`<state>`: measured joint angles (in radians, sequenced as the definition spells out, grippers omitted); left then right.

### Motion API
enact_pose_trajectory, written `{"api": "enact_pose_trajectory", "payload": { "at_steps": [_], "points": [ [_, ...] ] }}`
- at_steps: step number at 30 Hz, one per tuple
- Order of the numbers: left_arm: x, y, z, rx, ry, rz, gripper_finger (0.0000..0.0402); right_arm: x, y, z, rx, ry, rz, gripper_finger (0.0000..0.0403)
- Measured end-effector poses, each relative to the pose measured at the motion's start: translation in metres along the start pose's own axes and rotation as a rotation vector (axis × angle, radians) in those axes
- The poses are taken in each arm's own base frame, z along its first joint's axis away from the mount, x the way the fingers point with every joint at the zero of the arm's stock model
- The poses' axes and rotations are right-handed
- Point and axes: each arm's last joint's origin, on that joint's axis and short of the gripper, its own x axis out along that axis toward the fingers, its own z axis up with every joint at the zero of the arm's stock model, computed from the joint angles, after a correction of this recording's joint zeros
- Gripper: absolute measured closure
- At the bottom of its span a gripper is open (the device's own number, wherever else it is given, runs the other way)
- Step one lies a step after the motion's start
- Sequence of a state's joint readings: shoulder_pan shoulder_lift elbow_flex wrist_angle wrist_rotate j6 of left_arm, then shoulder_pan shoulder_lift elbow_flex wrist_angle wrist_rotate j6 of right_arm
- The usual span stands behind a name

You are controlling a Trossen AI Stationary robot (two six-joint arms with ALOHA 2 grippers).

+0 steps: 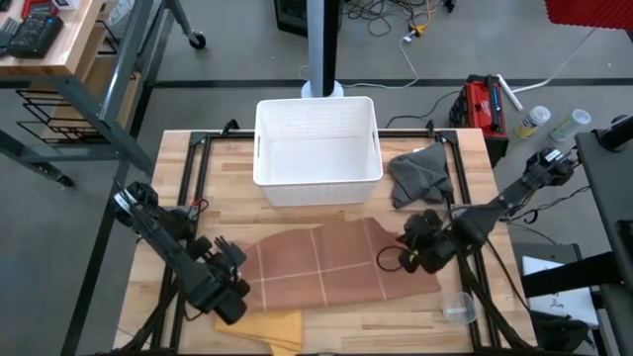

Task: Fold towel
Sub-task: Fold the brown squared towel

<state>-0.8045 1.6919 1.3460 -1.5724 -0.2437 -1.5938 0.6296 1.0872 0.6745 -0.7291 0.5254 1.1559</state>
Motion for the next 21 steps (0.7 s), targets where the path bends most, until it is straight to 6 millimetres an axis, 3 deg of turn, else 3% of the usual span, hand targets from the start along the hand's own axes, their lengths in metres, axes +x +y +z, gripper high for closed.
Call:
{"api": "enact_pose_trajectory", "payload": {
  "at_steps": [4, 8, 21],
  "points": [
    [-0.007, -0.002, -0.013, -0.004, 0.036, -0.044, 0.0401, -0.021, 0.017, 0.0, -0.04, 0.019, 0.091, 0.0403],
    [-0.02, -0.011, -0.031, 0.05, 0.108, -0.184, 0.0402, -0.042, 0.031, -0.012, -0.093, 0.092, 0.204, 0.0403],
    [-0.047, -0.023, -0.1, -0.032, 0.192, -0.484, 0.0401, -0.088, 0.05, -0.087, -0.017, 0.294, 0.329, 0.0403]
  ]
}}
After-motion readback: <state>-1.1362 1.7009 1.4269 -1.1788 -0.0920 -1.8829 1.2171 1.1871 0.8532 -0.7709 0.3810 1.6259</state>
